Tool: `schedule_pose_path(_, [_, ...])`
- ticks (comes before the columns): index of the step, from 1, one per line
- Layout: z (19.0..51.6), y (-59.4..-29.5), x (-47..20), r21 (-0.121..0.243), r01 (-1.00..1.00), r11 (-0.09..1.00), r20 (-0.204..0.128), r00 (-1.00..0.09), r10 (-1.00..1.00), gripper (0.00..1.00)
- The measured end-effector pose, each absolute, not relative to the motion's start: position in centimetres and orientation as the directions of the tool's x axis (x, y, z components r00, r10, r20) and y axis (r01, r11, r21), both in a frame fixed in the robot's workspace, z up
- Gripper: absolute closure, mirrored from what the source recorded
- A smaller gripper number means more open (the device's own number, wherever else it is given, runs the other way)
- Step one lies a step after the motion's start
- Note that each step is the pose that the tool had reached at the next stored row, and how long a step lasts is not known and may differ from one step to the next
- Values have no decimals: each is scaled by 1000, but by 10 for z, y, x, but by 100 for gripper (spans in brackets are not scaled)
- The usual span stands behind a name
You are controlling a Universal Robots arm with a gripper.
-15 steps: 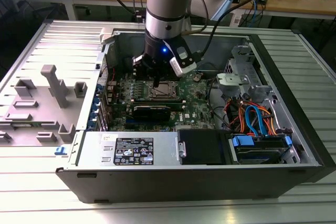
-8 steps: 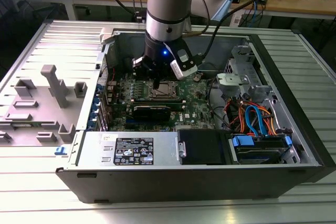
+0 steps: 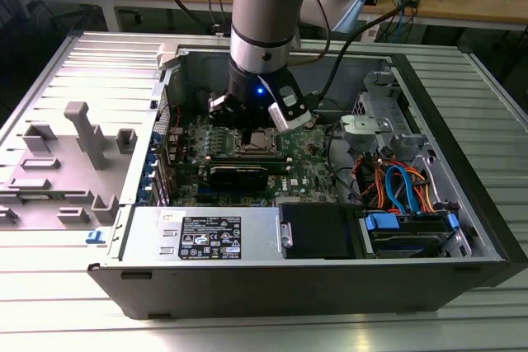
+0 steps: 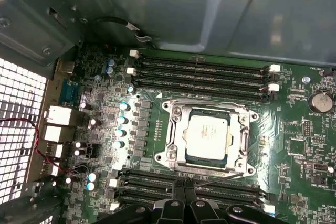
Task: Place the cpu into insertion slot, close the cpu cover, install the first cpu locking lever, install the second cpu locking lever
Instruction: 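Install the second cpu locking lever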
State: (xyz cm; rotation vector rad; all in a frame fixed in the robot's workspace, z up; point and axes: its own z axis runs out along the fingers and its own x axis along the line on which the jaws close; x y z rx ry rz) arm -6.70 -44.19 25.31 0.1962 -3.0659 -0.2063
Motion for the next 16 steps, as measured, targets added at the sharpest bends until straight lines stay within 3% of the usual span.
schedule_pose_path(9, [239,-443,-67,157,-122,980,51,-990,-132,89])
schedule_pose_path(16, [229,-448,-75,193,-122,973,46,-990,-134,89])
